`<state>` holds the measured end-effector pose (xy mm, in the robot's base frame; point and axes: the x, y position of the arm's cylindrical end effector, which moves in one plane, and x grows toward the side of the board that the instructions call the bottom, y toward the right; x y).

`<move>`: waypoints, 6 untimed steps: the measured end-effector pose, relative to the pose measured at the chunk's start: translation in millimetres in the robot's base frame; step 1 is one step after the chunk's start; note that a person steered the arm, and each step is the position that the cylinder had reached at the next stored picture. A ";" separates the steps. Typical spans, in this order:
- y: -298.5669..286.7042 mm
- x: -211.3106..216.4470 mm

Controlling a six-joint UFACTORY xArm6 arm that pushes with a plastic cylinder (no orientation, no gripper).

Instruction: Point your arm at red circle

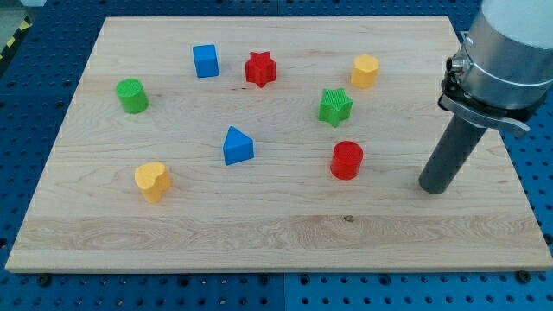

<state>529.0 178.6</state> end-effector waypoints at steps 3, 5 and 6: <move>-44.7 -0.7; -68.1 -13.7; -77.2 -25.0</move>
